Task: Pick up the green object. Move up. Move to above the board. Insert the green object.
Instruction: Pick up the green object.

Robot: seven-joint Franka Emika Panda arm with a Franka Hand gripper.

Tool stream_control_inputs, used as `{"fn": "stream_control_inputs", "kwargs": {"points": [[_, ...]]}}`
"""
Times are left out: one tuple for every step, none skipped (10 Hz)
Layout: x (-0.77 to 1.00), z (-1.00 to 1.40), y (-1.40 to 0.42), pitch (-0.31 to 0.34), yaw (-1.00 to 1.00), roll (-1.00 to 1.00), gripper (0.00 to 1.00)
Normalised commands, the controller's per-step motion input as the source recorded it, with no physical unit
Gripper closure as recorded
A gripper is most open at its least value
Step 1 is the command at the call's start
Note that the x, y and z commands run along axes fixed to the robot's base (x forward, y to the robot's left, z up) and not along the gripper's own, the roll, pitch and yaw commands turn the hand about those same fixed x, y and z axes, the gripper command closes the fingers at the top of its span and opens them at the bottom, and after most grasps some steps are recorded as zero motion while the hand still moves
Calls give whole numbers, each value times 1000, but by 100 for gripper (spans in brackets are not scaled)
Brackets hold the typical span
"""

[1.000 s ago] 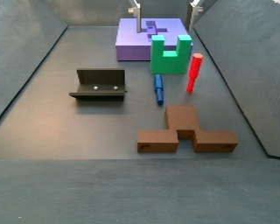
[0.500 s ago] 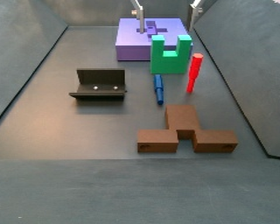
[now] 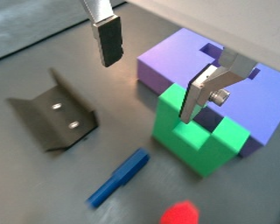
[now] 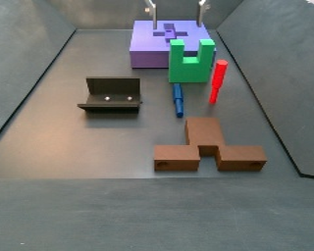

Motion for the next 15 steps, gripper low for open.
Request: {"fn": "stream_control_inputs", "kwargs": {"points": [[17, -534, -780, 0, -23, -114, 0], [0, -543, -543, 0, -11, -153, 0], [-46, -406, -303, -11, -6, -127, 0], [-43, -140, -49, -44, 0, 0, 0], [-89, -266, 31, -37, 23, 0, 0], [0, -303, 0, -31, 17, 0, 0], [0, -434, 0, -19, 31, 0, 0], [23, -414, -11, -9, 43, 0, 0], [26, -406, 0, 0, 54, 0, 0], [31, -377, -34, 0, 57, 0, 0], [0, -323, -97, 0, 34, 0, 0], [0, -217, -114, -3, 51, 0, 0], [0, -123, -151, 0, 109, 26, 0], [0, -91, -77, 0, 120, 31, 0], [0, 0, 0, 0, 0, 0, 0]]}}
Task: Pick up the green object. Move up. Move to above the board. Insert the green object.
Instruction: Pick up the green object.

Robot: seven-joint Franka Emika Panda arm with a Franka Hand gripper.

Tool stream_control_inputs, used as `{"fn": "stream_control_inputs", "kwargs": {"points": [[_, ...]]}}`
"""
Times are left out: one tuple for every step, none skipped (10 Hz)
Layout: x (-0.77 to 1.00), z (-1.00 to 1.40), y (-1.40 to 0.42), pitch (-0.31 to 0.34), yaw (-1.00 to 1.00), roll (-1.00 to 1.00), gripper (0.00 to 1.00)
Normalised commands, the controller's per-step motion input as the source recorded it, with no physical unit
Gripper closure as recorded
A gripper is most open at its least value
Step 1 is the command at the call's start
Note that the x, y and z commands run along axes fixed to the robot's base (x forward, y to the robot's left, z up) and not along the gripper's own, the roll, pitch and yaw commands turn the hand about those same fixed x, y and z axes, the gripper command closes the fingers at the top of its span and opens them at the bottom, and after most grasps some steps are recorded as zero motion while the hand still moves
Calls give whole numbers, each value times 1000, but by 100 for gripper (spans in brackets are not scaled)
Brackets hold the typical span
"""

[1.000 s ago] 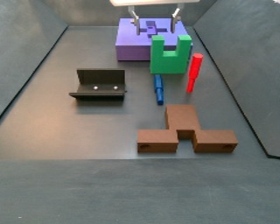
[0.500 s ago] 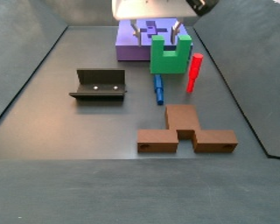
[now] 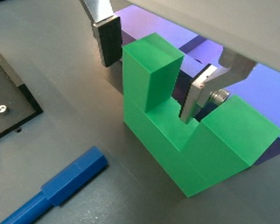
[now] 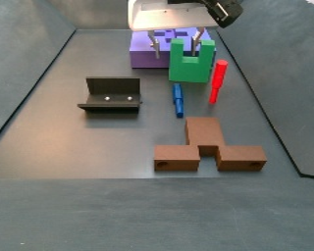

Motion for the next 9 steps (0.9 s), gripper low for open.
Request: {"fn": "stream_control_inputs", "kwargs": {"points": [[0, 0, 0, 0, 0, 0, 100], [0, 0, 0, 0, 0, 0, 100], [0, 0, 0, 0, 0, 0, 100], [0, 0, 0, 0, 0, 0, 100], [0, 0, 0, 0, 0, 0, 100], [0, 0, 0, 0, 0, 0, 100], [0, 0, 0, 0, 0, 0, 100], [0, 0, 0, 0, 0, 0, 100], [0, 0, 0, 0, 0, 0, 100]]}}
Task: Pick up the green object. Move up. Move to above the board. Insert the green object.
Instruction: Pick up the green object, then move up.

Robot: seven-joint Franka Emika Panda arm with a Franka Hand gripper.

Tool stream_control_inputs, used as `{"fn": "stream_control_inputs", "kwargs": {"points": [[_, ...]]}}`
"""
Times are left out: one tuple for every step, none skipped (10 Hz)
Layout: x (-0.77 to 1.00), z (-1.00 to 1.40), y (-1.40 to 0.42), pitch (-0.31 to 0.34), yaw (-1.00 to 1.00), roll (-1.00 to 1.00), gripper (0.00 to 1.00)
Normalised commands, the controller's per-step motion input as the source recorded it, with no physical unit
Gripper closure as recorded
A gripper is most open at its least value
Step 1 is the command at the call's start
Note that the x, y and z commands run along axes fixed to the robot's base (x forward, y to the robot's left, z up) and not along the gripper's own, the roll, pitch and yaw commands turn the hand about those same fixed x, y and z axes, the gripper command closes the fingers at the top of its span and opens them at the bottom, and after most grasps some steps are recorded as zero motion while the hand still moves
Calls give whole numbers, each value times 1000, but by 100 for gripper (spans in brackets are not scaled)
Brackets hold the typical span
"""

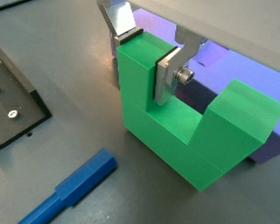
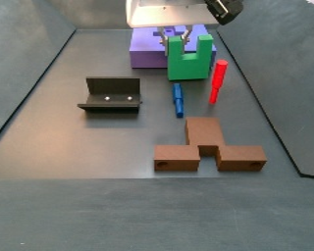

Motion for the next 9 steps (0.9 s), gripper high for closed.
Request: {"fn": "stream_control_inputs", "kwargs": {"points": [[0, 0, 0, 0, 0, 0, 100], [0, 0, 0, 0, 0, 0, 100], [0, 0, 0, 0, 0, 0, 100], [0, 0, 0, 0, 0, 0, 100], [0, 0, 0, 0, 0, 0, 100], [0, 0, 0, 0, 0, 0, 100], [0, 0, 0, 0, 0, 0, 100], [0, 833, 0, 0, 0, 0, 100], [-46, 810, -72, 24, 44, -22, 100]]}}
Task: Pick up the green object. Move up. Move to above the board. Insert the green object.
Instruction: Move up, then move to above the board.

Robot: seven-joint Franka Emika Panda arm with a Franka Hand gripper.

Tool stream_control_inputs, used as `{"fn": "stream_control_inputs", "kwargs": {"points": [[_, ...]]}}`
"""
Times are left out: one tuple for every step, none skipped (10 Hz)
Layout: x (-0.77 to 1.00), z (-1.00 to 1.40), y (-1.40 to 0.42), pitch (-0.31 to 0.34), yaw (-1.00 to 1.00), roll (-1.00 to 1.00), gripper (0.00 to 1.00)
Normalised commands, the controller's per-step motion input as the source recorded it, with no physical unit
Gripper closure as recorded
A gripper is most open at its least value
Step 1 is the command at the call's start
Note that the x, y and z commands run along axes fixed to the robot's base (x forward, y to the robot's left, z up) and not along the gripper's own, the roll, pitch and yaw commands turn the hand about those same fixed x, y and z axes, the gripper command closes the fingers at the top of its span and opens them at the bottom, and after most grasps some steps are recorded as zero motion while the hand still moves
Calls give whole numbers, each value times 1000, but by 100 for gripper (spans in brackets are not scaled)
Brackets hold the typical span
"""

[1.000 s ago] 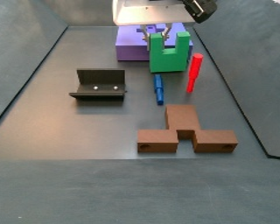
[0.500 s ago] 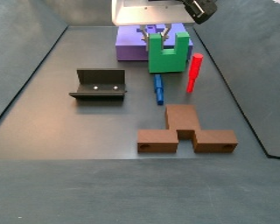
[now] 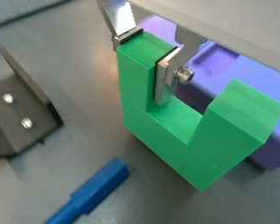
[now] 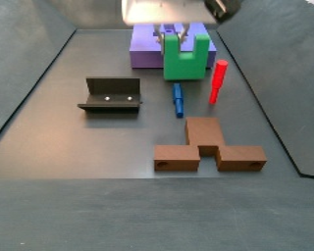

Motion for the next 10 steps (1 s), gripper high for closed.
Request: {"fn": "stream_control_inputs", "kwargs": {"points": [[-75, 526, -52, 27, 42, -24, 100], [-26, 233, -21, 0, 25, -26, 100], [0, 1400, 0, 0, 0, 0, 100], [-12, 1400, 6, 34, -7, 9, 100], [-37, 1400, 5, 30, -7, 3, 100], [8, 1400, 0, 22, -3, -7, 100], [71, 1400, -5, 83, -4, -9, 100], [34, 693, -2, 106, -3, -11, 100], [29, 284, -3, 77, -4, -17, 100], [29, 376, -1400, 145, -252, 76, 100]]}}
